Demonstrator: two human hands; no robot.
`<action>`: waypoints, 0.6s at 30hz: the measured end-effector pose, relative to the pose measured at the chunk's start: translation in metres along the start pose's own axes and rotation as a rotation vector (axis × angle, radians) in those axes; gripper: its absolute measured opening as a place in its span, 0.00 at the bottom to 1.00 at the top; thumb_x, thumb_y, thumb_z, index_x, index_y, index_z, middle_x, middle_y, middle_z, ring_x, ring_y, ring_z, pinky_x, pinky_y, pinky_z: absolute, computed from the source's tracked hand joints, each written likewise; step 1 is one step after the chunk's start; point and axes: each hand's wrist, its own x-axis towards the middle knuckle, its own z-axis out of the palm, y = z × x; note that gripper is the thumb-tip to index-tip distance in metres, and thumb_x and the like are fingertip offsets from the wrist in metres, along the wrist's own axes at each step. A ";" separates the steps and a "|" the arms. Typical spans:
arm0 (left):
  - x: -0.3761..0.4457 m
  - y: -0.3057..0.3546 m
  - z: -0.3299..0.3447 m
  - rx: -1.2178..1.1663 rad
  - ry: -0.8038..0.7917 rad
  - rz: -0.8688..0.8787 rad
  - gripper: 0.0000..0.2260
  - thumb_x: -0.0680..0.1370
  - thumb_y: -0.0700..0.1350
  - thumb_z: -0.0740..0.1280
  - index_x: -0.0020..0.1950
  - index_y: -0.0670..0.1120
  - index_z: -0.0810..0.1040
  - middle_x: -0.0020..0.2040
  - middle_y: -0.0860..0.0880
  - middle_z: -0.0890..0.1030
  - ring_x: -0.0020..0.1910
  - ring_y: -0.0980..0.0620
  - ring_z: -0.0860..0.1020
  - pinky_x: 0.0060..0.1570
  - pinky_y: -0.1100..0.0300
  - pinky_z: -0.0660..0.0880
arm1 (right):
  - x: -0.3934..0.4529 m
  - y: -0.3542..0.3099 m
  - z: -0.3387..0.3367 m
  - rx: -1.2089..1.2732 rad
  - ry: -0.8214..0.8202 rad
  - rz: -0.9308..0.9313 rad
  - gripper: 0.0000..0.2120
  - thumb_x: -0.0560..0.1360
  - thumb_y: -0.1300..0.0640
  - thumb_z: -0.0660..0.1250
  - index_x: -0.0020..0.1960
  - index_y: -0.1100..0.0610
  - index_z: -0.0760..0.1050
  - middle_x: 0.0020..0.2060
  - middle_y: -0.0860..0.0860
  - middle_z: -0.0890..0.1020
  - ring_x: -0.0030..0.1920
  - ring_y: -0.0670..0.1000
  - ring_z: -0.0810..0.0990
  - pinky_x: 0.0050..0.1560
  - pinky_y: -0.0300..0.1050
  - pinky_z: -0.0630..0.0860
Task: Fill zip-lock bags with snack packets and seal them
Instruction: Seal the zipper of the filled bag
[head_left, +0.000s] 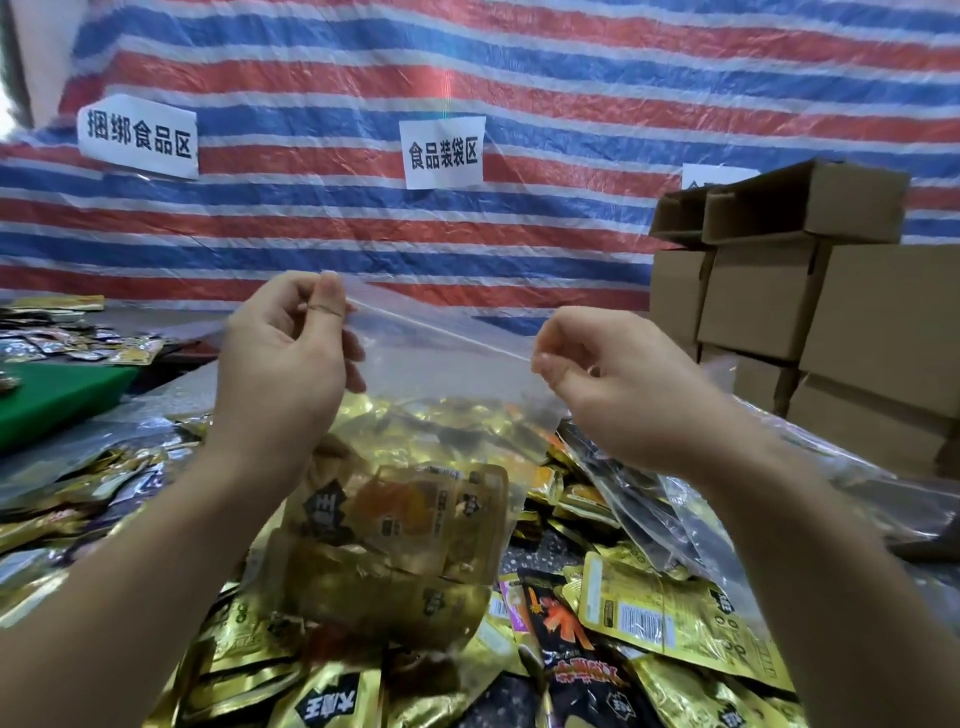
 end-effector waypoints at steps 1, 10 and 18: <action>0.000 -0.001 0.000 0.007 -0.013 -0.003 0.12 0.84 0.52 0.59 0.45 0.48 0.76 0.31 0.51 0.77 0.28 0.54 0.75 0.27 0.62 0.73 | 0.000 -0.002 0.003 -0.003 -0.004 0.012 0.08 0.82 0.59 0.60 0.56 0.50 0.76 0.47 0.44 0.79 0.46 0.40 0.75 0.47 0.38 0.72; -0.006 -0.009 0.008 0.186 -0.070 0.084 0.17 0.85 0.53 0.55 0.42 0.46 0.73 0.28 0.53 0.69 0.26 0.56 0.67 0.27 0.56 0.65 | -0.016 -0.024 0.067 -0.057 -0.375 -0.102 0.25 0.72 0.33 0.68 0.61 0.46 0.66 0.52 0.43 0.79 0.48 0.44 0.78 0.47 0.44 0.78; -0.015 -0.014 0.017 0.434 -0.190 0.056 0.12 0.83 0.54 0.56 0.46 0.50 0.73 0.28 0.55 0.73 0.26 0.60 0.71 0.25 0.67 0.63 | -0.010 -0.010 0.084 0.221 -0.652 -0.048 0.13 0.81 0.48 0.65 0.54 0.56 0.81 0.46 0.55 0.86 0.46 0.54 0.85 0.51 0.55 0.81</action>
